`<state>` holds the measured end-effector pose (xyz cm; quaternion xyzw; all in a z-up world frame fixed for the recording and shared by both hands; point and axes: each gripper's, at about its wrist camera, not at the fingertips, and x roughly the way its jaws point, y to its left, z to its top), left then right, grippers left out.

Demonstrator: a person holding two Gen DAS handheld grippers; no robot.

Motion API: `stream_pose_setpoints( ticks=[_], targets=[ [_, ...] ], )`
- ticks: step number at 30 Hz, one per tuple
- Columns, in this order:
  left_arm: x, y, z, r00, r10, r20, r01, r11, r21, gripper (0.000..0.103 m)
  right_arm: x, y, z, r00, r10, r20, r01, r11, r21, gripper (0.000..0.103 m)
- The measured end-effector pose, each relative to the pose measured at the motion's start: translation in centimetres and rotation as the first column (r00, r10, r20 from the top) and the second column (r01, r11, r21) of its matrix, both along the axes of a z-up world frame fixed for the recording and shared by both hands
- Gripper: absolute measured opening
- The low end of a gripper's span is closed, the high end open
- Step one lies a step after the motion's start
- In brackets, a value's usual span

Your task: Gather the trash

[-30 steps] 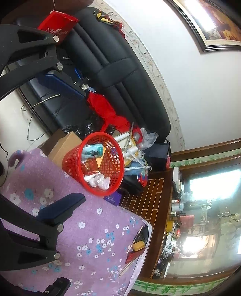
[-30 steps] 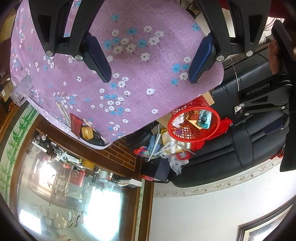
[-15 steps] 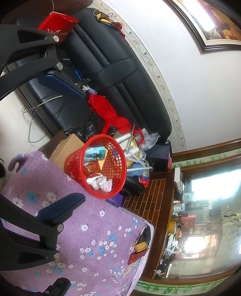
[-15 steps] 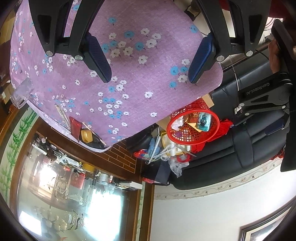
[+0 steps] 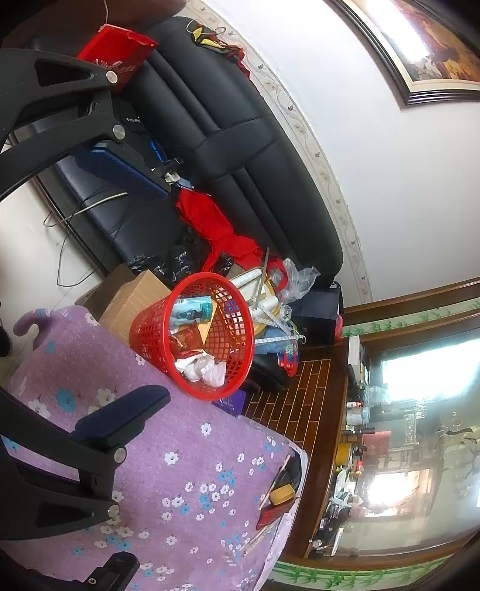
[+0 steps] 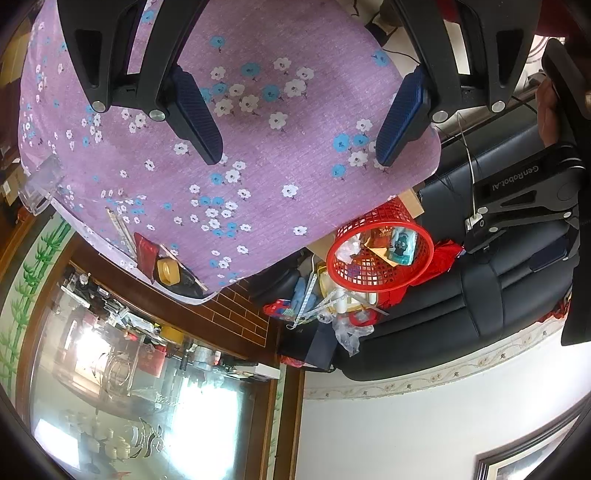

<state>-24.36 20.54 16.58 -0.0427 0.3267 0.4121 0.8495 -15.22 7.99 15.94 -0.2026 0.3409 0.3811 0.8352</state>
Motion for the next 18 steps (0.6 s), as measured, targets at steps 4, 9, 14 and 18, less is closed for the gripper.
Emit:
stream_pose_setpoints(
  ticks=[4,9,14,18],
  targets=[
    [-0.1,-0.1,-0.1,1.0,-0.006,0.0,0.006,1.0,-0.002,0.099,-0.1,-0.1,-0.1,1.0,-0.004,0.001,0.004,1.0,-0.001,0.088],
    [0.2,-0.3,-0.3,1.0,-0.022,-0.008,0.022,1.0,-0.005,0.099,-0.1,-0.7,-0.4,1.0,-0.014,-0.004,0.014,1.0,-0.002,0.088],
    [1.9,-1.1,-1.0,0.996,-0.087,-0.037,0.086,0.996,-0.025,0.099,1.0,-1.7,-1.1,0.997,-0.06,-0.048,0.06,0.998,0.005,0.089],
    [5.2,-3.4,-2.7,0.973,-0.217,-0.079,0.213,0.976,-0.049,0.099,4.6,-4.6,-4.1,0.965,-0.21,-0.156,0.208,0.978,-0.024,0.089]
  ],
)
